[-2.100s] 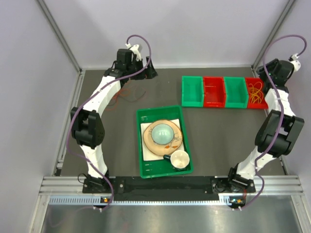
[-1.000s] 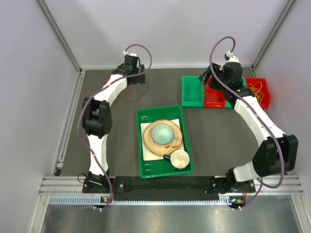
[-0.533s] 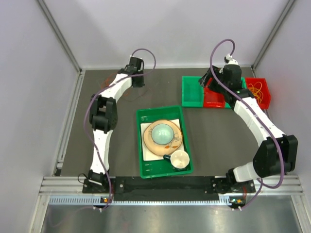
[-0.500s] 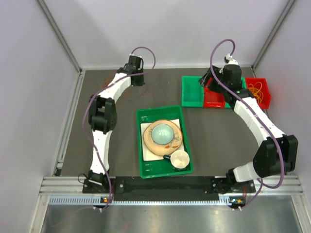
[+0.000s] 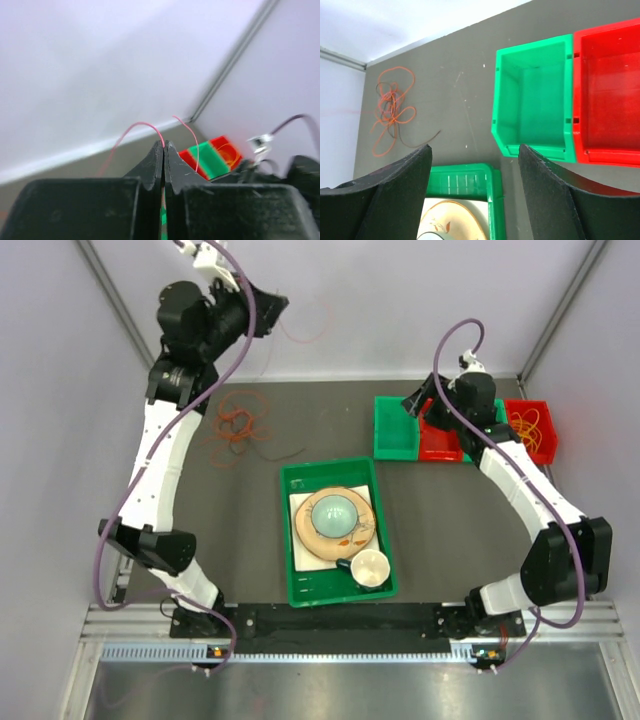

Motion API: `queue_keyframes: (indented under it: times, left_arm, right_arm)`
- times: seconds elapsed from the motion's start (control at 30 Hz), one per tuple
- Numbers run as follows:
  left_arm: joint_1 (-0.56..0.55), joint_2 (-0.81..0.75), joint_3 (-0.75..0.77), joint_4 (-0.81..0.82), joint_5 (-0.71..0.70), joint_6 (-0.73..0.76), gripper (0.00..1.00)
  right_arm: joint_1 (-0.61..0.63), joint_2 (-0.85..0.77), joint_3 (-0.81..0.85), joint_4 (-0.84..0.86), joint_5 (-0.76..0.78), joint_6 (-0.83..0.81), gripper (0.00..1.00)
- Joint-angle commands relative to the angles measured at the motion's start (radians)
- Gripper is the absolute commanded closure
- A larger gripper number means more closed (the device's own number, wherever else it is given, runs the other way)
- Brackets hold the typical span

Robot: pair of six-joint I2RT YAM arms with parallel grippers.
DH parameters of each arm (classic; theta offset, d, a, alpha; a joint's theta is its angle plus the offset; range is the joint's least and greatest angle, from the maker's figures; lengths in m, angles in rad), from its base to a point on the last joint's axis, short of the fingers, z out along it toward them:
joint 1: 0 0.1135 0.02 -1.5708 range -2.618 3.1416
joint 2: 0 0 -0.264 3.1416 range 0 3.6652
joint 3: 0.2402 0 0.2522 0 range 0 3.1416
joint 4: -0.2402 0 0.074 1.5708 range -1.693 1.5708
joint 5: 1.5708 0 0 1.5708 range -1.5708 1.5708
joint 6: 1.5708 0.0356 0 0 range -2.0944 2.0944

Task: Untangle the cables

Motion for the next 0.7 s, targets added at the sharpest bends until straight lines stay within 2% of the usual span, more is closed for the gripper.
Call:
queue_keyframes:
  times: [0.0,0.17,0.3,0.4,0.43,0.53,0.6,0.63,0.67]
  left_arm:
    - [0.003,0.027,0.043,0.08,0.145,-0.11,1.0]
    - [0.001,0.047,0.111,0.135,0.19,-0.195,1.0]
    - [0.001,0.095,0.204,0.143,0.225,-0.258,1.0]
    - [0.003,0.103,0.233,0.174,0.239,-0.303,1.0]
    - [0.003,0.104,0.241,0.175,0.239,-0.309,1.0]
    - [0.003,0.1,0.243,0.175,0.237,-0.315,1.0]
    - [0.003,0.089,0.24,0.164,0.225,-0.305,1.0]
    - [0.003,0.084,0.24,0.158,0.22,-0.303,1.0]
    - [0.003,0.078,0.237,0.158,0.222,-0.3,1.0]
  right_arm:
    - [0.029,-0.028,-0.023,0.122,-0.06,0.034,0.3]
    - [0.116,0.07,0.004,0.205,-0.102,0.004,0.3]
    - [0.214,0.216,0.157,0.131,-0.121,-0.041,0.3]
    - [0.285,0.296,0.188,0.173,-0.133,-0.029,0.3]
    - [0.302,0.311,0.187,0.272,-0.14,-0.029,0.3]
    - [0.368,0.378,0.196,0.372,-0.133,-0.023,0.3]
    - [0.408,0.415,0.175,0.507,-0.087,-0.047,0.33]
    - [0.42,0.428,0.143,0.628,-0.094,-0.067,0.38]
    - [0.434,0.435,0.056,0.878,-0.064,-0.104,0.4]
